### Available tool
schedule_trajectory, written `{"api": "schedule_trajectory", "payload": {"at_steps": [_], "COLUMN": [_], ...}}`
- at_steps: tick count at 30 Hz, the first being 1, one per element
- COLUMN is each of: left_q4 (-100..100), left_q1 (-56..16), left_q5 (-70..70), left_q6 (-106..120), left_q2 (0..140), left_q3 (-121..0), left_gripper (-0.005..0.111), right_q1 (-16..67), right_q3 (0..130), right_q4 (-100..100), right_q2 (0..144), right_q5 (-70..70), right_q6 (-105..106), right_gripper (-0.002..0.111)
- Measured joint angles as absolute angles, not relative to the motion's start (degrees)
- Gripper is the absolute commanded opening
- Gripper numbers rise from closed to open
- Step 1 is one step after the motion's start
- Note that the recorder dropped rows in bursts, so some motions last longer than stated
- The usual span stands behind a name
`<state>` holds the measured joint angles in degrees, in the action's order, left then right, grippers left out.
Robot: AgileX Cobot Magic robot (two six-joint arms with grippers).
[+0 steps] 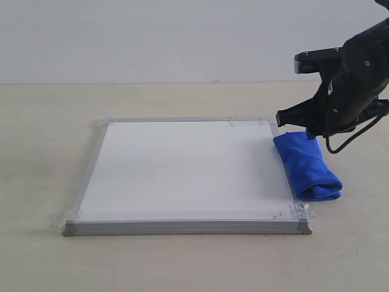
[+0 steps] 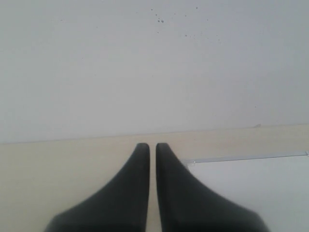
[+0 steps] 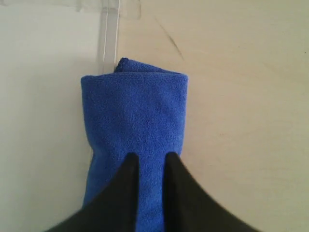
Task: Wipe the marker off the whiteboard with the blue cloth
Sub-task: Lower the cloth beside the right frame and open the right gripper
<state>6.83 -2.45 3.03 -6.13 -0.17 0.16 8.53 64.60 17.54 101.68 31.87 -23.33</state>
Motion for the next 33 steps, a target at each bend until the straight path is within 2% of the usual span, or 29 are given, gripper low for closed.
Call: {"api": "schedule_trajectory", "payload": {"at_steps": [22,29,33], "left_q4": [6.83,6.83,6.83], "left_q1": [-2.45,-2.45,-2.45], "left_q5": [3.03,3.03,3.03], "left_q6": [-6.13,-6.13,-6.13], "left_q2": [-0.17,-0.17,-0.17], "left_q3": [0.16,0.16,0.16], "left_gripper": [0.004,0.004,0.004], "right_q1": [8.53,8.53,8.53], "right_q3": [62.67,62.64,62.28], "right_q4": [14.08,14.08,13.95], "right_q2": [111.65,110.05,104.38], "right_q5": [27.42,27.18,28.51], "right_q6": [-20.64,-20.15,-19.51], "right_gripper": [0.000,0.000,0.000]}}
